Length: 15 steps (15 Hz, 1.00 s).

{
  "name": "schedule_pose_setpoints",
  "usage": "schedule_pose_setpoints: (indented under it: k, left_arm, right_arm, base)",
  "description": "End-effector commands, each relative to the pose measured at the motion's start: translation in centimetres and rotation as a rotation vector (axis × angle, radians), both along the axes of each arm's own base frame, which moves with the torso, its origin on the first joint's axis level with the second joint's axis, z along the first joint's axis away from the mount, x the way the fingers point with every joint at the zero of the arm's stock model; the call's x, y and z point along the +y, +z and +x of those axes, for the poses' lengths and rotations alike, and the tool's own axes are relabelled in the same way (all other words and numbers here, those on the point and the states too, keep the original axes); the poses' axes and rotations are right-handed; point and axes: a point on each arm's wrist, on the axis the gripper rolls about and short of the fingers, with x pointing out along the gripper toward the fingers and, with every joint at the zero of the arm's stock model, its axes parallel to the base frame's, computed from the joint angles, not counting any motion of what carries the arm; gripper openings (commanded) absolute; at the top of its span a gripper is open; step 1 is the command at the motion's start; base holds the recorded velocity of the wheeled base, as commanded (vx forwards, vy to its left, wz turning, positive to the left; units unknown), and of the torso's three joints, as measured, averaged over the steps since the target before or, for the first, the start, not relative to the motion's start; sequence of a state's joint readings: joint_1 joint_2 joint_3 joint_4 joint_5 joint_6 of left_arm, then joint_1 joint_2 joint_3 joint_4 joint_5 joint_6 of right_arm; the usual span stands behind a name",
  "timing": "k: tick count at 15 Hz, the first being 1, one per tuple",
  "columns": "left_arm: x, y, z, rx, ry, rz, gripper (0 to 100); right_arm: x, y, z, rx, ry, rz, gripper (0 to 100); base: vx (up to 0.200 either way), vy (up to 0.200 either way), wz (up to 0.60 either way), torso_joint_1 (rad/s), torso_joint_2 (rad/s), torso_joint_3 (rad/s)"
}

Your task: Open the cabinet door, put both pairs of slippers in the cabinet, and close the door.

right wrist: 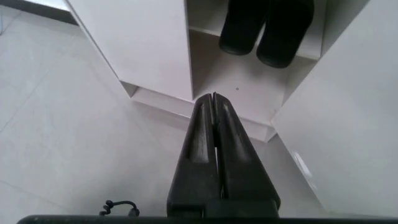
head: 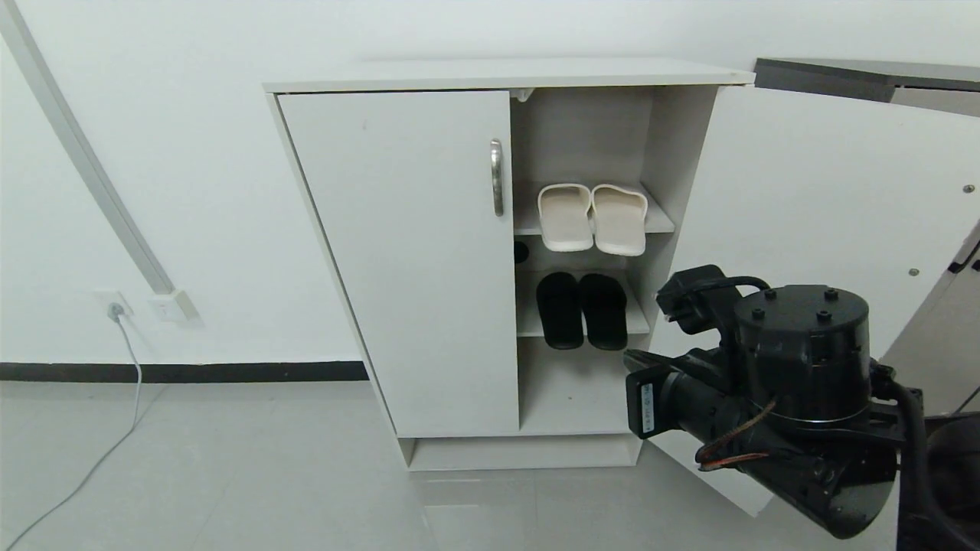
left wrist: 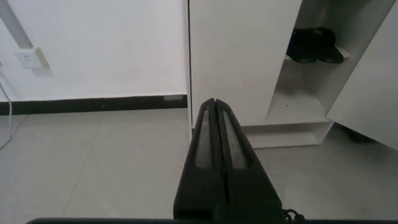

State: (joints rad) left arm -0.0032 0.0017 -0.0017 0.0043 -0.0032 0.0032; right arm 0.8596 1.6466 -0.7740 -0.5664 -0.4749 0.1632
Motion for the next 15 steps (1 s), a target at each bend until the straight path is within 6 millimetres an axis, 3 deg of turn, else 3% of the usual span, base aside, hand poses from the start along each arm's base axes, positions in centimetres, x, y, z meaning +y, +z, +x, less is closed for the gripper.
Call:
schedule_pose_setpoints:
  k: [1, 7, 11, 15]
  left_arm:
    - [0.00, -0.01, 0.00, 0.000, 0.000, 0.000, 0]
    - [0.00, -0.01, 0.00, 0.000, 0.000, 0.000, 0]
    - [0.00, 0.01, 0.00, -0.001, 0.000, 0.000, 0]
    - [0.00, -0.01, 0.00, 0.000, 0.000, 0.000, 0]
  right_arm:
    - [0.01, -0.22, 0.03, 0.005, -0.001, -0.007, 0]
    - [-0.07, -0.52, -0.15, 0.013, 0.003, -0.018, 0]
    - [-0.07, -0.52, -0.15, 0.013, 0.002, -0.016, 0]
    - [-0.06, -0.50, -0.15, 0.012, 0.003, -0.016, 0]
  base:
    - [0.000, 0.000, 0.00, 0.000, 0.00, 0.000]
    - [0.000, 0.000, 0.00, 0.000, -0.01, -0.010]
    - [0.000, 0.000, 0.00, 0.023, -0.23, -0.322]
    - [0.000, 0.000, 0.15, 0.054, -0.53, -0.361]
